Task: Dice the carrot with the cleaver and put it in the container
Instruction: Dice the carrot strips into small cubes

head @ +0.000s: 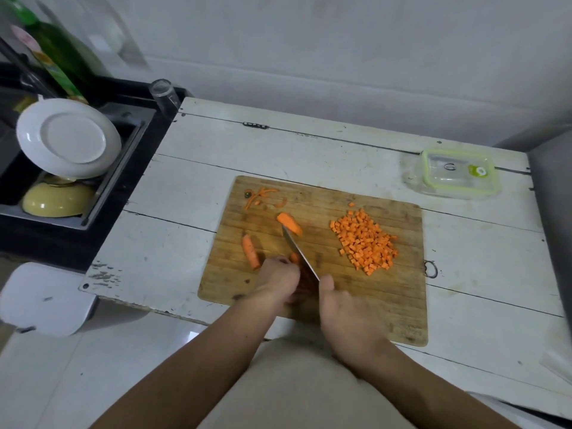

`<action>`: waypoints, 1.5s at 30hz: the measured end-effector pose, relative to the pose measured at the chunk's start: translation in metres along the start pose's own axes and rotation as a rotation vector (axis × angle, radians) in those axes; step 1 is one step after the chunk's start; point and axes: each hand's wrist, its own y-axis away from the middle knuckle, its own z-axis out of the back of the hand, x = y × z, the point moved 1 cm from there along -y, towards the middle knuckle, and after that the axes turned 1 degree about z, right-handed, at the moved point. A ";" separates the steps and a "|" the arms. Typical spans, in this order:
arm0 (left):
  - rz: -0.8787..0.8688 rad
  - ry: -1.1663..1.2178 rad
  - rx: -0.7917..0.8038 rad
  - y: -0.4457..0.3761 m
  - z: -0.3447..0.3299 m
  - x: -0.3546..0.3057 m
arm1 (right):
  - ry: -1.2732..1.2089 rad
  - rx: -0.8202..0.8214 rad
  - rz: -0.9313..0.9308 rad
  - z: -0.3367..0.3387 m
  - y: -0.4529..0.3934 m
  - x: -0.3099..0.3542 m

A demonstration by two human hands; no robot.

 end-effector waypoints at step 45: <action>-0.080 -0.061 0.029 0.013 0.002 0.005 | -0.083 0.049 0.004 0.000 0.037 -0.022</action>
